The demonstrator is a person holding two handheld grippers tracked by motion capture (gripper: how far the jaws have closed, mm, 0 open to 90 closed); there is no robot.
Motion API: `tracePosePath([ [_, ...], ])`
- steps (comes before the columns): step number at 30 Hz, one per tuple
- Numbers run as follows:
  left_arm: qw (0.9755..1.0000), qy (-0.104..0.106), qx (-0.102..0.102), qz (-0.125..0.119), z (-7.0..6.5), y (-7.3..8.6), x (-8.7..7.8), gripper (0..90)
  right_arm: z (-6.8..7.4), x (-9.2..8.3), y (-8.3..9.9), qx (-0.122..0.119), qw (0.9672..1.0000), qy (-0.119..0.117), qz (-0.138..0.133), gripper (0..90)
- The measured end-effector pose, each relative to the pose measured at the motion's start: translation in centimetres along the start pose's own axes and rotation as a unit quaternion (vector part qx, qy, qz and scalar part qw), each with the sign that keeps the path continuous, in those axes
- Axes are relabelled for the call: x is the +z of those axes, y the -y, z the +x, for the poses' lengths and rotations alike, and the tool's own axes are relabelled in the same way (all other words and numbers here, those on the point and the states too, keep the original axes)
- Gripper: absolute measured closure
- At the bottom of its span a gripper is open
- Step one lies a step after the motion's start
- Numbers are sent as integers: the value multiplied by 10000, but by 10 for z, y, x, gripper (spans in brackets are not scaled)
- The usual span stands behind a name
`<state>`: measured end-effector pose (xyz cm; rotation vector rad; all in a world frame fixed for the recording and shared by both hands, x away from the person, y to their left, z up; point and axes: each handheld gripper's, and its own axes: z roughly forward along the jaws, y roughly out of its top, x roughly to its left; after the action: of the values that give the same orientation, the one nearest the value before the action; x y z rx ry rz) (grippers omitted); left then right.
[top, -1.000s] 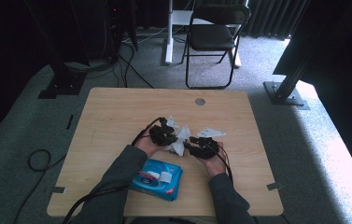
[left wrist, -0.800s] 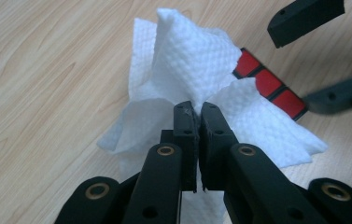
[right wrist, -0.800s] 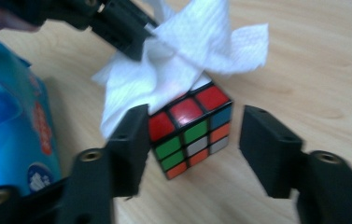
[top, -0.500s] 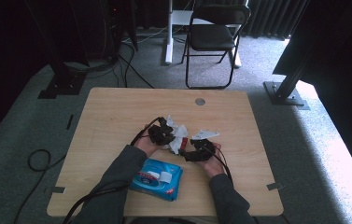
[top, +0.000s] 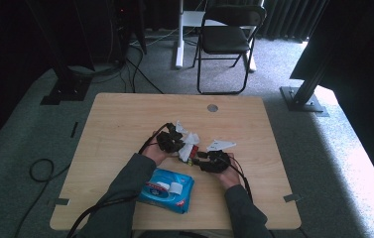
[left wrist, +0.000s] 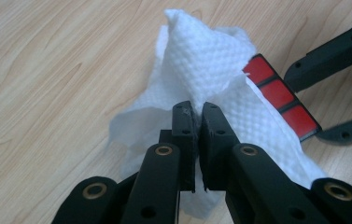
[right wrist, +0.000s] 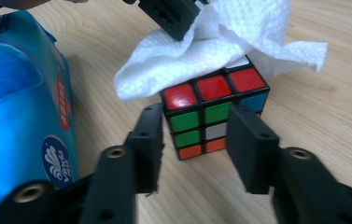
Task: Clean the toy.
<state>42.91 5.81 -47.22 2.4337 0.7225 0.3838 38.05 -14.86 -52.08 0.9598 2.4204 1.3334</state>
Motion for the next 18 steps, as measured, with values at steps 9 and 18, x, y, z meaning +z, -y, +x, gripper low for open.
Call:
tracePosePath([
  [9, 9999, 71, 81, -48, -2, -2, -7, 857, -8, 13, 3, 127, 9997, 103, 201, 299],
  [18, 9998, 196, 106, 8, 0, -2, -12, 856, -14, 22, 5, 102, 9998, 46, 151, 245],
])
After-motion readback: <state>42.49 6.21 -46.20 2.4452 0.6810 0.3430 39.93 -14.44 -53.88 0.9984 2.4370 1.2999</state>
